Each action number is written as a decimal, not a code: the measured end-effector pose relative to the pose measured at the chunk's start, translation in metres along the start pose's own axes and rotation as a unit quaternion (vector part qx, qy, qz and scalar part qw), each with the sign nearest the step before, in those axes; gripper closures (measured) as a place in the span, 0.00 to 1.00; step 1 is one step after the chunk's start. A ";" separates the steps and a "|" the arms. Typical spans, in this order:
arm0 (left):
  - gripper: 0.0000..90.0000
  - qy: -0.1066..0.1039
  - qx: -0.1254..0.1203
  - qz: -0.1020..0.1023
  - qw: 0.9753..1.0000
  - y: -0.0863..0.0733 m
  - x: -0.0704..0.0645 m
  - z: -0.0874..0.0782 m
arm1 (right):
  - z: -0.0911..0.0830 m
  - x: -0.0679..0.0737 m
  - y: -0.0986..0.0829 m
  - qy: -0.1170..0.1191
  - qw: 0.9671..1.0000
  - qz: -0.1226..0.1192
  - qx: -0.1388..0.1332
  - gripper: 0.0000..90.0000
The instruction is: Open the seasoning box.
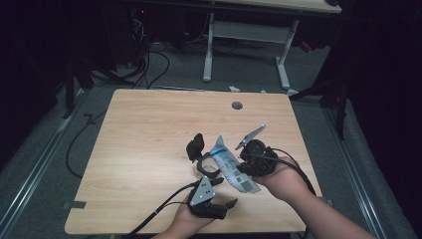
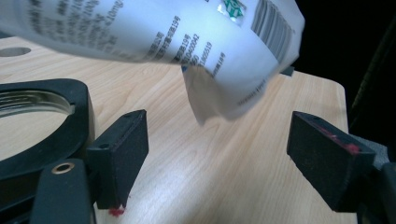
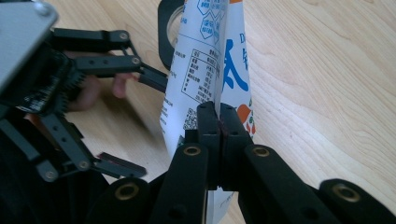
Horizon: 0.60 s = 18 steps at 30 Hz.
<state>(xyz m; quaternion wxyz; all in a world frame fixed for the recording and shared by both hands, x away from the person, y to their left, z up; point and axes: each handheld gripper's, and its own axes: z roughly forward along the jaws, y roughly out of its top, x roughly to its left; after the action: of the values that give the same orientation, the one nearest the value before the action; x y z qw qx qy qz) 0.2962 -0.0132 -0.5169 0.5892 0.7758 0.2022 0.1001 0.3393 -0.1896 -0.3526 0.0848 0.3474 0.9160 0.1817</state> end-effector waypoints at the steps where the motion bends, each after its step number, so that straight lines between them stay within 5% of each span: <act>1: 0.24 0.000 -0.002 -0.002 1.000 0.000 0.000 0.002 | 0.000 0.001 0.000 0.002 1.000 0.000 0.000 1.00; 13: 0.27 -0.001 0.002 -0.013 1.000 0.001 -0.003 0.017 | 0.005 0.005 0.000 0.010 1.000 0.001 -0.002 1.00; 18: 0.37 0.002 0.000 -0.004 1.000 0.002 -0.005 0.017 | 0.005 0.005 0.000 0.011 1.000 0.002 -0.003 1.00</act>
<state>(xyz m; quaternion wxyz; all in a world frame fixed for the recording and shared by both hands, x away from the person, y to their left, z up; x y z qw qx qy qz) 0.2991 -0.0305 -0.5194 0.5896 0.7746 0.2064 0.0990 0.3371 -0.1852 -0.3574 0.0752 0.3470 0.9157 0.1884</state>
